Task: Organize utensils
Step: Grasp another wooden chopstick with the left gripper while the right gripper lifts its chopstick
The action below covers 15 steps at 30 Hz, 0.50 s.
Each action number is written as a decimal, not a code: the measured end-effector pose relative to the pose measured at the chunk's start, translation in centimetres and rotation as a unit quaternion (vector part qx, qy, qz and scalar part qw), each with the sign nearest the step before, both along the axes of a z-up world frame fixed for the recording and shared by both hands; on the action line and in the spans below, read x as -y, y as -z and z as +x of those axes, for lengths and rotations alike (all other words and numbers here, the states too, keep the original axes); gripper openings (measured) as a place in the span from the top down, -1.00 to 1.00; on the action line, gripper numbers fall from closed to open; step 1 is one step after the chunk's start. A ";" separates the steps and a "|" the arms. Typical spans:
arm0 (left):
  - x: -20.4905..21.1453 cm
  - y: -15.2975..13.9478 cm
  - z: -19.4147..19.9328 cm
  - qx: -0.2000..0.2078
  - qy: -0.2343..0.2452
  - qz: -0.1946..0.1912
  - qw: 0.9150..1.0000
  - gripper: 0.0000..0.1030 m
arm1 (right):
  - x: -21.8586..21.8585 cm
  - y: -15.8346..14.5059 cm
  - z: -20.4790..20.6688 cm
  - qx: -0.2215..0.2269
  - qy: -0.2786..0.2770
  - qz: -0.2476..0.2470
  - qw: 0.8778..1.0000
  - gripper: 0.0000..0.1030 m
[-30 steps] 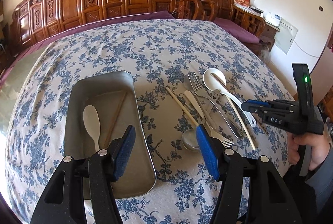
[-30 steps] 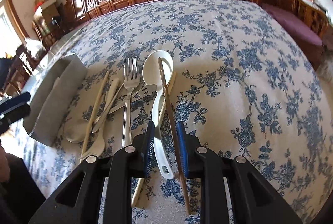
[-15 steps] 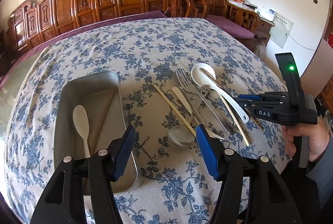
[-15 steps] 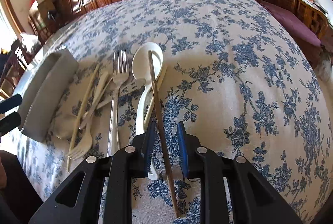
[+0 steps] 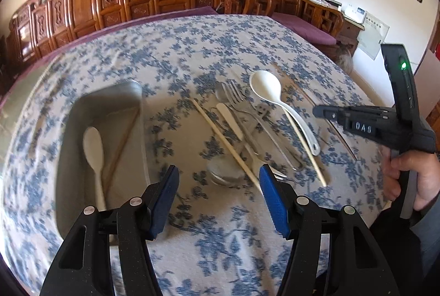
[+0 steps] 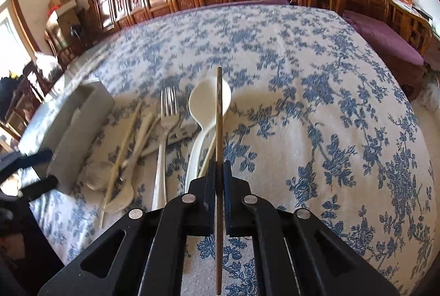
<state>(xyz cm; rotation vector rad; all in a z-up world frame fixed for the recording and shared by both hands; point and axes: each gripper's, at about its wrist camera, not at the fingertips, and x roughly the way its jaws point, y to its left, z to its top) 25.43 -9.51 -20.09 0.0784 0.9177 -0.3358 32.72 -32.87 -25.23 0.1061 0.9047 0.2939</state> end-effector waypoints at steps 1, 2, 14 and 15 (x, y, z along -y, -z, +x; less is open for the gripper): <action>0.3 0.3 0.0 -0.006 0.000 -0.002 1.000 -0.12 | 0.1 -0.2 0.0 0.004 0.000 0.004 1.000 0.88; 0.6 0.6 0.0 -0.011 0.001 -0.001 1.000 -0.12 | 0.2 -0.4 -0.1 0.007 0.001 0.008 1.000 0.88; 3.8 4.2 0.0 -0.068 0.001 0.000 0.998 0.35 | 0.0 -1.2 -0.6 0.025 -0.009 0.023 0.999 0.88; 3.9 4.5 0.0 -0.071 0.001 0.002 0.997 0.36 | -0.1 -1.2 -0.6 0.025 -0.010 0.023 0.999 0.88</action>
